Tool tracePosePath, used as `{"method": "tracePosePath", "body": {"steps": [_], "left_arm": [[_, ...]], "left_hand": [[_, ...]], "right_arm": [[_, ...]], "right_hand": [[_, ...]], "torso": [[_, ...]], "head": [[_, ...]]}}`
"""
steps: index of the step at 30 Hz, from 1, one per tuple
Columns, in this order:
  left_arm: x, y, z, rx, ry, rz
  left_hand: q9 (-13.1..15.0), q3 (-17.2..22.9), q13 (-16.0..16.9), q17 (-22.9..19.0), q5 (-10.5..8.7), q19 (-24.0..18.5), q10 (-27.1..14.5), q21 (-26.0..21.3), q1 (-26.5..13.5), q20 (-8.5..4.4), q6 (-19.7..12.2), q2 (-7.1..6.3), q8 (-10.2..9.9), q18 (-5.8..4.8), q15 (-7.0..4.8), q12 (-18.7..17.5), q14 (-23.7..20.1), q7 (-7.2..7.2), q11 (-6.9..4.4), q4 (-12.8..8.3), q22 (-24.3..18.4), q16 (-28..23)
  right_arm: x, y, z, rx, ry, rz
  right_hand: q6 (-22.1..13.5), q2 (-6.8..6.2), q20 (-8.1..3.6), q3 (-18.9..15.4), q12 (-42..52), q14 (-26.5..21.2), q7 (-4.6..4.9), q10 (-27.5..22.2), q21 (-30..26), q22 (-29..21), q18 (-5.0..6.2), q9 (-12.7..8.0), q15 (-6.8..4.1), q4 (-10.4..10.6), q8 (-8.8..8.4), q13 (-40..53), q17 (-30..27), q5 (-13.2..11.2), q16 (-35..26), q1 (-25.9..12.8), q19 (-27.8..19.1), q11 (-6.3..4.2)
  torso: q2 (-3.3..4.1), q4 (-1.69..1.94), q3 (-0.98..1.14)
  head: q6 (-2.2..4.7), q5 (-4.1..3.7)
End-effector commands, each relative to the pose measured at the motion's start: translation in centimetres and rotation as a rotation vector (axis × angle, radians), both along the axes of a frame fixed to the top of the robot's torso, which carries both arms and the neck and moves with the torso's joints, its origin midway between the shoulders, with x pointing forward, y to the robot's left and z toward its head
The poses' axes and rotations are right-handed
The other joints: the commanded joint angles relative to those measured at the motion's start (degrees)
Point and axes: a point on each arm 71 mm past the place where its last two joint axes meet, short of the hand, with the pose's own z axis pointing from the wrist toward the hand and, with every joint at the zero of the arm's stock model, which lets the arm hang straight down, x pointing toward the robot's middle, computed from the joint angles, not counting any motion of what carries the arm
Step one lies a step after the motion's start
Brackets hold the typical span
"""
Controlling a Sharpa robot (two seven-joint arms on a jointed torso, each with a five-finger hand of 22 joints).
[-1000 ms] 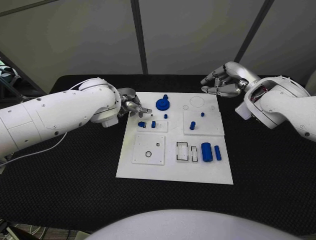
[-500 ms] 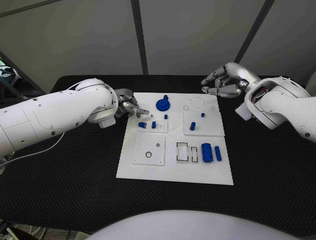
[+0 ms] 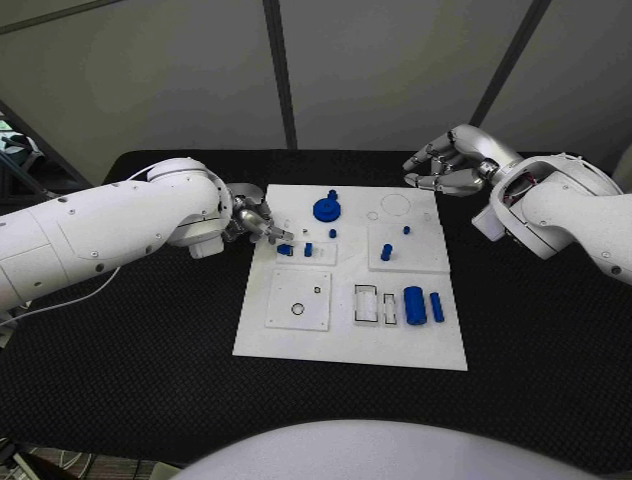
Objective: Assemble the parts on the task board
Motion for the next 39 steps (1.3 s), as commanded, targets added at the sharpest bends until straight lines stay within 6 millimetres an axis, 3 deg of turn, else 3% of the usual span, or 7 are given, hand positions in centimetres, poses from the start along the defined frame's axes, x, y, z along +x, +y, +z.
{"method": "tracePosePath", "body": {"steps": [1, 4, 8, 24, 39], "left_arm": [[-0.12, -0.27, -0.11, 0.034, 0.024, -0.038], [-0.07, -0.34, -0.16, 0.048, 0.025, -0.046], [-0.03, -0.37, -0.27, 0.062, 0.035, -0.055], [0.14, -0.16, -0.51, 0.091, 0.051, -0.065], [0.34, -0.75, -0.86, 0.079, 0.053, -0.062]], "left_hand": [[-0.67, -1.08, -0.06, 12.31, -2.06, 0.05, -0.41, -0.44, 0.15, 0.49, 0.4, 0.52, -0.53, -0.29, 0.42, 0.25, 5.33, 0.08, 0.19, -0.01, 1.55, -0.15], [-1.4, -2.41, -0.22, 12.18, -4.35, -0.06, -0.71, -0.74, -0.01, 0.57, 0.5, 0.92, -0.88, -0.22, 0.51, 0.33, 5.29, 0.18, 0.29, 0.05, 1.4, -0.24], [-1.86, -3.13, -0.47, 11.97, -5.05, -0.21, -1.04, -1.08, -0.01, 0.63, 0.44, 1.18, -1.17, -0.15, 0.58, 0.23, 5.22, 0.28, 0.38, 0.06, 1.19, -0.38], [-2.16, -3.43, -0.48, 12.0, -5.19, -0.28, -1.18, -1.21, 0.09, 0.67, 0.41, 1.49, -1.37, -0.13, 0.63, 0.27, 5.22, 0.35, 0.44, 0.05, 1.12, -0.36], [-3.12, -3.98, -0.37, 12.26, -4.94, -0.18, -1.28, -1.07, 1.76, 0.77, 0.87, 3.01, -1.73, -0.17, 0.69, 0.67, 5.29, 0.37, 0.47, -0.19, 1.37, -0.18]], "right_arm": [[0.01, 0.13, 0.07, -0.001, 0.001, 0.009], [0.01, 0.12, 0.06, -0.001, 0.002, 0.009], [0.0, 0.14, 0.05, -0.002, 0.003, 0.01], [-0.02, 0.12, 0.05, -0.002, 0.004, 0.01], [-0.03, 0.21, 0.05, -0.002, 0.005, 0.012]], "right_hand": [[0.23, -0.41, 0.1, 0.3, 0.28, 0.97, -0.01, -0.24, -0.22, 0.03, 1.09, -0.07, -0.05, -0.06, -0.33, 0.03, 0.06, 0.24, -0.2, -0.05, 0.5, -0.08], [0.23, -0.41, 0.1, 0.3, 0.28, 0.97, -0.01, -0.24, -0.22, 0.03, 1.09, -0.07, -0.05, -0.06, -0.33, 0.03, 0.06, 0.24, -0.2, -0.05, 0.5, -0.08], [0.23, -0.41, 0.1, 0.3, 0.28, 0.97, -0.01, -0.24, -0.22, 0.03, 1.09, -0.07, -0.05, -0.06, -0.33, 0.03, 0.06, 0.24, -0.2, -0.05, 0.5, -0.08], [0.23, -0.42, 0.09, 0.41, 0.37, 1.0, -0.01, -0.18, -0.18, 0.1, 1.08, -0.07, -0.05, -0.03, -0.33, 0.1, 0.15, 0.25, -0.15, -0.05, 0.56, -0.08], [0.23, -0.42, 0.09, 0.41, 0.37, 1.0, -0.01, -0.18, -0.18, 0.1, 1.08, -0.07, -0.05, -0.03, -0.33, 0.1, 0.15, 0.25, -0.15, -0.05, 0.56, -0.08]], "torso": [[0.1, -0.14, 0.05], [0.11, -0.08, 0.06], [0.06, 0.02, 0.06], [0.04, 0.01, 0.0], [0.08, -0.03, 0.02]], "head": [[0.05, 0.03], [-0.01, -0.02], [-0.08, -0.08], [-0.23, -0.13], [-0.43, -0.03]]}}
